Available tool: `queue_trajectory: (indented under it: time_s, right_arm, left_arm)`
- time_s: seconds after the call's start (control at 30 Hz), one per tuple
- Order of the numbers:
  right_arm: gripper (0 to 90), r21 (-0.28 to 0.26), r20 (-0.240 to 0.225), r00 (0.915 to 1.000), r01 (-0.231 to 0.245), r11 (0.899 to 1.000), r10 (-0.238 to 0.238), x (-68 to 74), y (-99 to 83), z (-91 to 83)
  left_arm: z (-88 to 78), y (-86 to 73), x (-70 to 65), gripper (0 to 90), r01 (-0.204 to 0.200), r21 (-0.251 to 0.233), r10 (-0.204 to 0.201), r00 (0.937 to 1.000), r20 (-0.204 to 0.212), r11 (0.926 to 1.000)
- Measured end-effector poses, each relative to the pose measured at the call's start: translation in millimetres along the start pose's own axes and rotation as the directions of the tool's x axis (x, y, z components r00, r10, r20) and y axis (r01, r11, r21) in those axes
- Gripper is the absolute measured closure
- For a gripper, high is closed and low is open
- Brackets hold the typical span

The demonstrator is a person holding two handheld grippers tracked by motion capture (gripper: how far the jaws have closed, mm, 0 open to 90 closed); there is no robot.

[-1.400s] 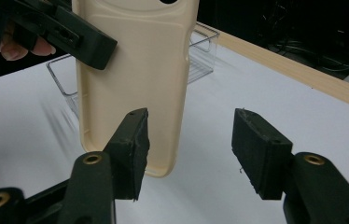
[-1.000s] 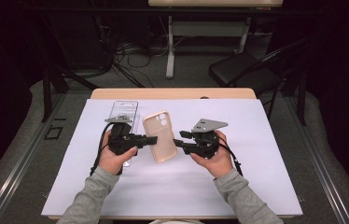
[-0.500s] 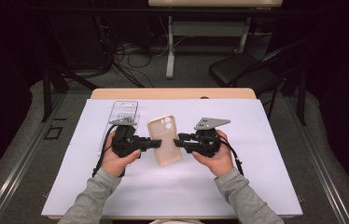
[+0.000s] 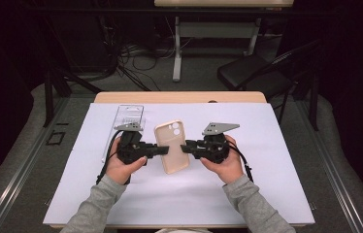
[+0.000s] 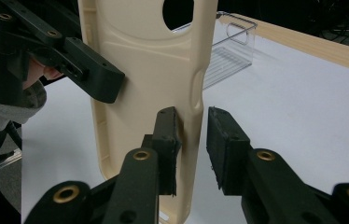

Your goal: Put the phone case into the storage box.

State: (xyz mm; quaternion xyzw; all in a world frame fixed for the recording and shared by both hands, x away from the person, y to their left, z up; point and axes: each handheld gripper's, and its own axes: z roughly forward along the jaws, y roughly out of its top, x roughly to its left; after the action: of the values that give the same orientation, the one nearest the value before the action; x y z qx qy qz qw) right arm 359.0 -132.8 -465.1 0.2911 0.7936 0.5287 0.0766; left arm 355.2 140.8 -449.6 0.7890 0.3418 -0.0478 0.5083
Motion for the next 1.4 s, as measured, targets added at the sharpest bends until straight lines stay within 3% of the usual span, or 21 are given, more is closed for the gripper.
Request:
queue_trajectory:
  time_s: [0.47,1.4]
  right_arm:
    - [81.2,0.015,-0.016,0.9999,0.001,1.000,-0.001,-2.2,-0.9,0.1]
    - [82.7,0.005,-0.033,0.9994,-0.011,1.000,0.011,-5.7,-3.0,0.4]
  left_arm:
    - [0.8,-0.5,1.6,80.0,-0.001,0.005,0.001,1.0000,-0.005,1.0000]
    - [0.6,-0.8,4.2,78.0,0.010,-0.009,-0.010,0.9999,-0.002,0.9999]
